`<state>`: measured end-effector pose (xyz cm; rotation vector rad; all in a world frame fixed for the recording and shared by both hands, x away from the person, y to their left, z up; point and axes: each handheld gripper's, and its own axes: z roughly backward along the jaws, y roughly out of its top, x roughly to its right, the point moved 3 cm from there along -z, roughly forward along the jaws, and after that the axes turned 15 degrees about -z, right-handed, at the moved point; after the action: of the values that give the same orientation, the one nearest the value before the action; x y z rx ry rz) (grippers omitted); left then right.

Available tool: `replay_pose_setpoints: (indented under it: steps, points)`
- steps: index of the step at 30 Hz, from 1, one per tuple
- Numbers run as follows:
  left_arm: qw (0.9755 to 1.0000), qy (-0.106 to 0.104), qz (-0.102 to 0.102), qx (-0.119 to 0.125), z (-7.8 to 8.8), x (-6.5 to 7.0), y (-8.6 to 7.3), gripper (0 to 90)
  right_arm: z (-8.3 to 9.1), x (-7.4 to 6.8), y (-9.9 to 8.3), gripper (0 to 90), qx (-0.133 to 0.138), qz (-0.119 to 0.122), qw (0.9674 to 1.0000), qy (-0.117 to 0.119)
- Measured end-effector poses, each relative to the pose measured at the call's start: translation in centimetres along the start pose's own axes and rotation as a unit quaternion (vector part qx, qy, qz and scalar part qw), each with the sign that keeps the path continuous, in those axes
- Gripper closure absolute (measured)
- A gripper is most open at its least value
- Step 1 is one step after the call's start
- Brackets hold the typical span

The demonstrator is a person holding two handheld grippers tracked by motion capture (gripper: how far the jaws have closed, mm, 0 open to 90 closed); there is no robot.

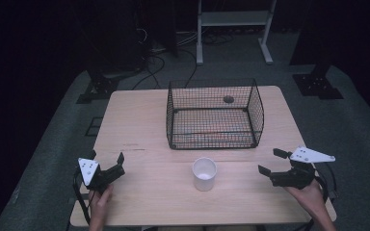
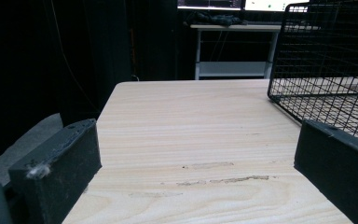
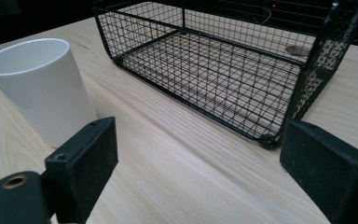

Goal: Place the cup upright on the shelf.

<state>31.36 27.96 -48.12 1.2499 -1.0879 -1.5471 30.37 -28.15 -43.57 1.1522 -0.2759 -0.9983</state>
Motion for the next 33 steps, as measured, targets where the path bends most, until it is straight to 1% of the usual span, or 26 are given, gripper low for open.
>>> replay_pose_setpoints:
  steps: [5, 8, 10, 15, 19, 21, 26, 28, 29, 30, 33]
  points:
    - [1.0000, 0.000, 0.000, 0.000, 0.0, 0.0, 0.0, 0.0, -0.3, -0.5, 0.3, 10.3, -0.003, 0.007, 0.9999, 0.007]
    - [1.0000, 0.000, 0.001, 0.001, 0.0, 0.0, 0.0, 0.0, -0.6, -1.1, 0.7, 10.0, -0.004, 0.009, 0.9998, 0.018]
    - [1.0000, -0.001, 0.001, 0.001, 0.0, 0.0, 0.0, 0.0, -0.7, -1.4, 0.9, 10.0, -0.004, 0.016, 0.9997, 0.020]
    - [1.0000, -0.001, 0.001, 0.001, 0.0, 0.0, 0.0, 0.0, -0.8, -1.9, 1.2, 9.7, -0.005, 0.015, 0.9994, 0.031]
    - [1.0000, -0.001, 0.002, 0.001, 0.0, 0.0, 0.0, 0.0, -1.0, -2.5, 1.5, 9.2, -0.006, 0.021, 0.9989, 0.042]
    - [1.0000, -0.001, 0.002, 0.001, 0.0, 0.0, 0.0, 0.0, -1.1, -2.6, 1.5, 9.1, -0.007, 0.021, 0.9988, 0.044]
    - [1.0000, -0.002, 0.002, 0.001, 0.0, 0.0, 0.0, 0.0, -1.5, -3.4, 1.4, 8.5, -0.016, 0.029, 0.9980, 0.053]
    - [1.0000, -0.002, 0.002, 0.001, 0.0, 0.0, 0.0, 0.0, -1.9, -3.9, 1.4, 7.4, -0.021, 0.033, 0.9975, 0.058]
    - [1.0000, -0.002, 0.002, 0.001, 0.0, 0.0, 0.0, 0.0, -1.9, -3.9, 1.4, 7.4, -0.021, 0.033, 0.9975, 0.058]
    - [1.0000, -0.002, 0.002, 0.001, 0.0, 0.0, 0.0, 0.0, -2.1, -4.2, 1.4, 7.4, -0.025, 0.040, 0.9970, 0.060]
    - [1.0000, -0.002, 0.002, 0.001, 0.0, 0.0, 0.0, 0.0, -2.4, -4.6, 1.4, 7.4, -0.029, 0.044, 0.9965, 0.065]
